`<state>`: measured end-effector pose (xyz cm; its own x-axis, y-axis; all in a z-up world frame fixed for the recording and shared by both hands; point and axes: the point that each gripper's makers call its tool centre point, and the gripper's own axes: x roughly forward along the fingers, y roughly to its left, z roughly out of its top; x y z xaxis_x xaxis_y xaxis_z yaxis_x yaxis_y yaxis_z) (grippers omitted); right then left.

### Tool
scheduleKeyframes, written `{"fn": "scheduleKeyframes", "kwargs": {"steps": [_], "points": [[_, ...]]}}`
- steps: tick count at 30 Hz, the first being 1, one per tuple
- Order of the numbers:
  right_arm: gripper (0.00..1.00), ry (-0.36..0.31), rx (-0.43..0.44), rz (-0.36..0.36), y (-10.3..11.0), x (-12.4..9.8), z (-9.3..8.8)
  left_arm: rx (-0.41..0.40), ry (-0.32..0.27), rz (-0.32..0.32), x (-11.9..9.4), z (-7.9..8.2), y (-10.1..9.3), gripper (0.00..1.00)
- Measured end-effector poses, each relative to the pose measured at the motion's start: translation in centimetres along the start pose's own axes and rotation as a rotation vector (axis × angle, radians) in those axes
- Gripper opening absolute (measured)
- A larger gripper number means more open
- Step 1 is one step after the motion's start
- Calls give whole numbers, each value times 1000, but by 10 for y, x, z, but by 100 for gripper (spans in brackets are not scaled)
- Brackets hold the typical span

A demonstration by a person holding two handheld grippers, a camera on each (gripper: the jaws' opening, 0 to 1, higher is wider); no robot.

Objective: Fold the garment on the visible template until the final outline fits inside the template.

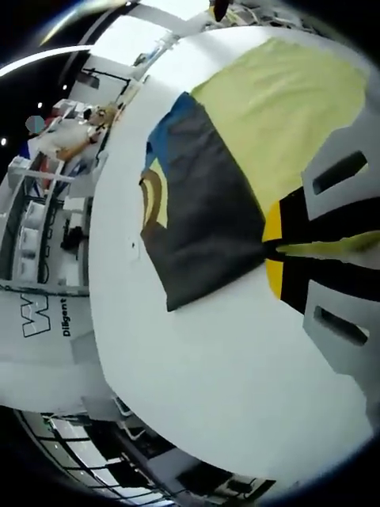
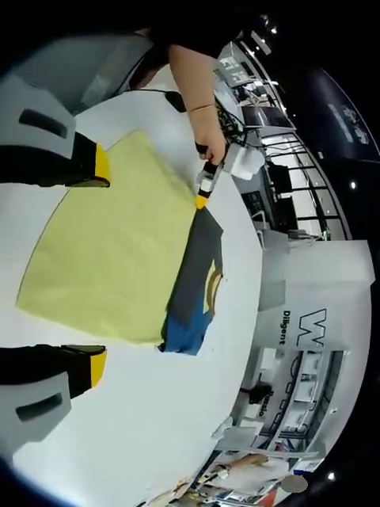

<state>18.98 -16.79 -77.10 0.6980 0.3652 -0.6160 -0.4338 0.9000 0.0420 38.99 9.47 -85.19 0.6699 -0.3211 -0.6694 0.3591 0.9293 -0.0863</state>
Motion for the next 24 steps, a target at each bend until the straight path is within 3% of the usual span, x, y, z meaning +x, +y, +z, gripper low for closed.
{"fn": "scheduleKeyframes", "kwargs": {"steps": [8, 14, 17, 20, 21, 24], "points": [[80, 27, 8, 16, 6, 7, -6, -10, 20, 30, -9, -5, 31, 3], [80, 44, 13, 27, 9, 10, -11, 57, 25, 50, -12, -6, 38, 4], [80, 50, 16, 31, 10, 11, -12, 48, 24, 37, -12, -6, 38, 5], [80, 55, 17, 31, 10, 12, -13, 26, 20, 57, -13, -5, 44, 11], [80, 56, 20, 29, 9, 13, -14, 77, -19, 61, -16, 4, 45, 13], [82, 46, 32, 26, 7, 13, -12, 48, -53, 32, -28, 13, 40, 30]]}}
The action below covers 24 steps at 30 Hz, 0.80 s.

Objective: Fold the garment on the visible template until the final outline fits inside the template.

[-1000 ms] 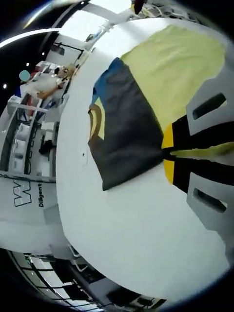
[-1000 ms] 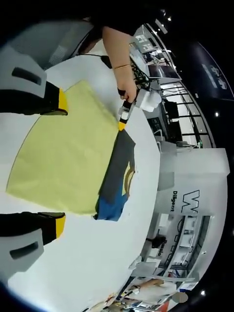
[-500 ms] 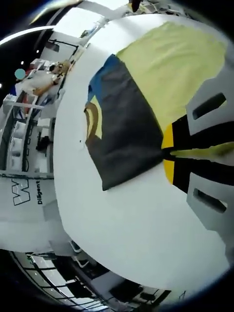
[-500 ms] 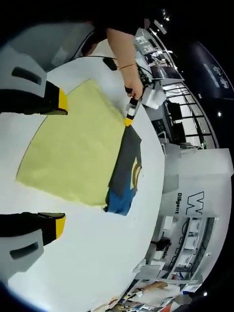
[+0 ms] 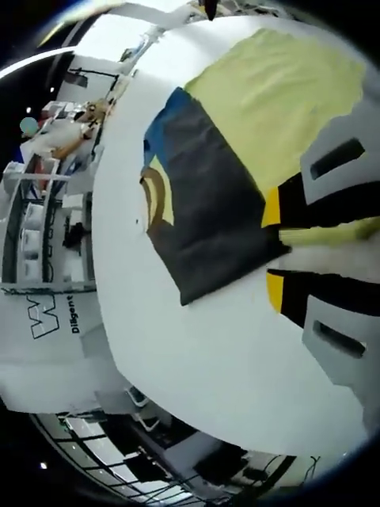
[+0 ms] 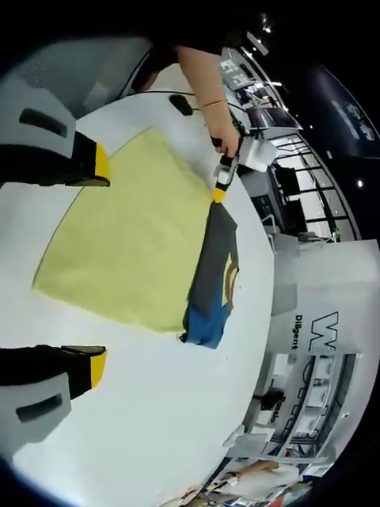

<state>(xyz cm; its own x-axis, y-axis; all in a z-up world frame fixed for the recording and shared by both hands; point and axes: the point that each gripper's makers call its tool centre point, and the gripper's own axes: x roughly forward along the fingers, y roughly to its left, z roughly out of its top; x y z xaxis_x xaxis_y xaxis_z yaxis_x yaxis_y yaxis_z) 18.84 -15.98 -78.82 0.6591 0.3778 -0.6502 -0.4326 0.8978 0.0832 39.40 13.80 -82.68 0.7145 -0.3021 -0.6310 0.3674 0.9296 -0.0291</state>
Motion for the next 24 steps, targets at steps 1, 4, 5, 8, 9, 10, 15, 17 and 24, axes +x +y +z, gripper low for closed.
{"fn": "scheduleKeyframes", "kwargs": {"steps": [1, 4, 5, 8, 9, 10, 15, 17, 24], "points": [[83, -3, 2, -1, 0, 0, 0, -3, 0, 0, -1, 0, 0, 37], [86, -17, 21, -4, 0, 0, 4, -5, -3, -20, -9, 3, -4, 48], [89, -21, 24, -1, 1, 1, 5, -16, -3, -28, -12, 3, -6, 52], [94, -31, 35, 13, 4, 1, 8, -19, -2, -42, -19, 3, -10, 65], [95, -31, 38, 14, 4, 2, 9, -18, -4, -41, -22, 3, -11, 67], [95, -30, 44, 12, 4, 2, 9, -15, -6, -43, -26, 3, -12, 68], [99, -33, 65, 22, 6, 4, 11, -23, -18, -61, -43, 3, -15, 86], [99, -26, 66, 17, 5, 5, 9, -23, -26, -65, -49, 2, -18, 95], [99, 25, 71, 15, 7, 10, -3, 5, -34, -83, -66, -5, -22, 99]]}}
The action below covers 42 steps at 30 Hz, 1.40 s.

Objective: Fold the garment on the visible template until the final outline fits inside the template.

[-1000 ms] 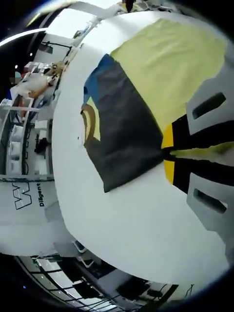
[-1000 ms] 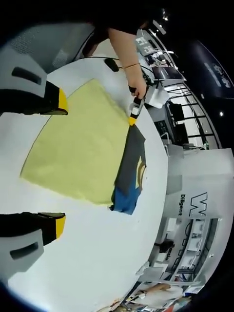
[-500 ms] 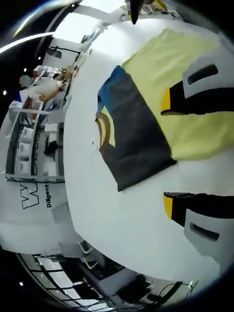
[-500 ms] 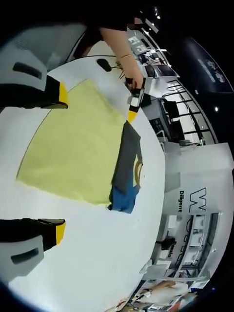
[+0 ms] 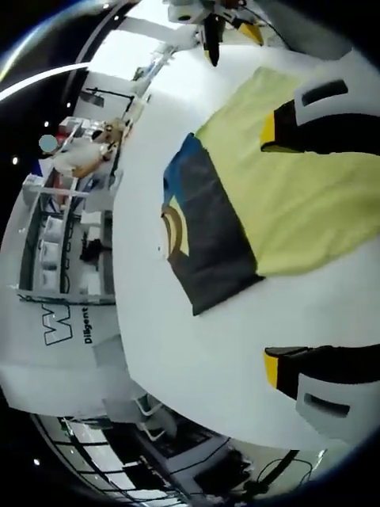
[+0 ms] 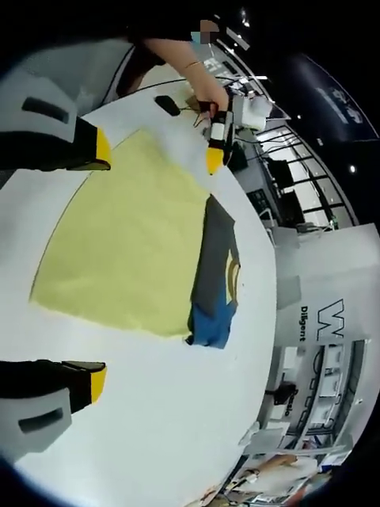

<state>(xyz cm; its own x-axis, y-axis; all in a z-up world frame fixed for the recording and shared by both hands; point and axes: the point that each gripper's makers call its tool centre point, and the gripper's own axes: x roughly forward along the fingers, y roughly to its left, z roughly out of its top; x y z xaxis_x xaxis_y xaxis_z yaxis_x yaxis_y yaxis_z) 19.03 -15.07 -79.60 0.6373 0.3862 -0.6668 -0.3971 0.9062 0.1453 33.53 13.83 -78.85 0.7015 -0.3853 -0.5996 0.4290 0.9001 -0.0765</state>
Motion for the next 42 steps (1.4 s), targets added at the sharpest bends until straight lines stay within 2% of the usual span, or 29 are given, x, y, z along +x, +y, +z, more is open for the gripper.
{"fn": "scheduleKeyframes", "kwargs": {"steps": [5, 9, 10, 15, 19, 21, 25, 28, 30, 32, 34, 38, 42], "points": [[98, 13, 3, 5, 4, 2, -7, -14, 22, 3, -14, -14, -5, 99], [96, 23, 0, 2, 5, 3, -10, -25, 49, 15, -19, -25, -1, 97], [95, 33, -2, 2, 6, 4, -14, 2, 97, 51, -24, -41, 5, 96], [92, 54, 16, 1, 8, 7, -25, -57, 96, 29, -36, -56, -1, 95], [79, 93, 17, -32, 3, 9, -38, -52, 127, 39, -43, -70, -1, 89], [77, 120, 19, -54, -2, 11, -43, -56, 137, 41, -46, -73, -1, 88], [74, 127, 21, -56, -2, 11, -46, -46, 145, 26, -52, -79, -5, 86], [69, 132, 28, -69, -4, 10, -48, -48, 180, 11, -60, -92, -8, 80], [65, 153, 25, -85, -9, 10, -54, -80, 190, -6, -63, -99, -13, 74], [61, 177, 35, -103, -13, 10, -60, -120, 196, 1, -64, -106, -15, 73], [57, 195, 41, -127, -18, 9, -64, -116, 209, 14, -65, -114, -17, 72], [47, 220, 22, -157, -25, 7, -69, -117, 221, 17, -68, -122, -23, 63], [35, 237, 42, -176, -32, 7, -74, -152, 279, -3, -69, -135, -34, 59]]}}
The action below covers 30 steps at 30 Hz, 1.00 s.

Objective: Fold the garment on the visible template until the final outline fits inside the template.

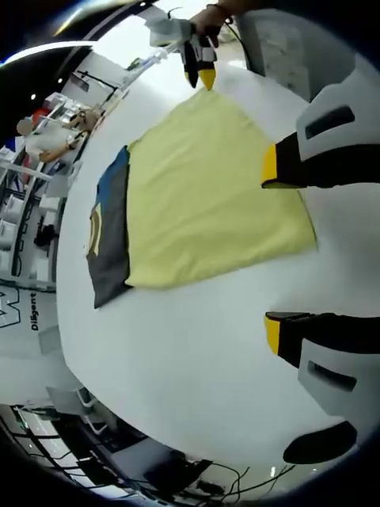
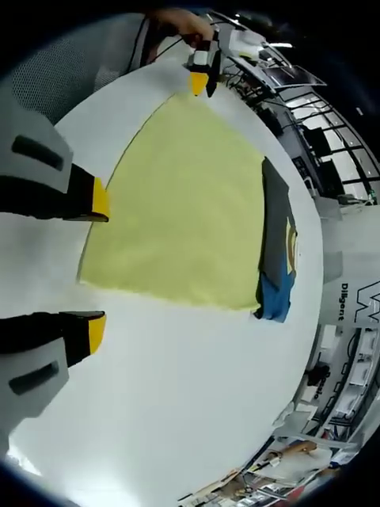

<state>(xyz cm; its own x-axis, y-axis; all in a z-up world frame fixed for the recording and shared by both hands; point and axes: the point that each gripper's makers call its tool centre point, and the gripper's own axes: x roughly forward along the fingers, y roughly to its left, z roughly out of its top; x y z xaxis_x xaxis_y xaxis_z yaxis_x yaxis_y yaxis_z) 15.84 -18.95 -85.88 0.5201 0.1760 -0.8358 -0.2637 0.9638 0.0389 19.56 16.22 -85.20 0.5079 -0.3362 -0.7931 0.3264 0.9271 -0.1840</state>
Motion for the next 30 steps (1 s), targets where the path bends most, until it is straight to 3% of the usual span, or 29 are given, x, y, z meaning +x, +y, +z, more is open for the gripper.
{"fn": "scheduleKeyframes", "kwargs": {"steps": [6, 7, 10, 11, 30], "points": [[28, 0, -5, -9, -1, 1, -1, -5, 2, -14, 2, -5, -8, 54], [26, 6, -7, -5, 1, 2, -3, -23, 28, 5, 2, -10, -5, 55], [14, 57, -59, -41, -3, 4, -12, 0, 31, 44, 1, -10, -1, 51], [13, 28, -59, -26, 2, 7, -7, 1, 37, 52, 1, -11, -1, 48], [0, 31, 40, 14, -3, 7, -9, 22, 97, 101, 0, -22, -1, 9]]}}
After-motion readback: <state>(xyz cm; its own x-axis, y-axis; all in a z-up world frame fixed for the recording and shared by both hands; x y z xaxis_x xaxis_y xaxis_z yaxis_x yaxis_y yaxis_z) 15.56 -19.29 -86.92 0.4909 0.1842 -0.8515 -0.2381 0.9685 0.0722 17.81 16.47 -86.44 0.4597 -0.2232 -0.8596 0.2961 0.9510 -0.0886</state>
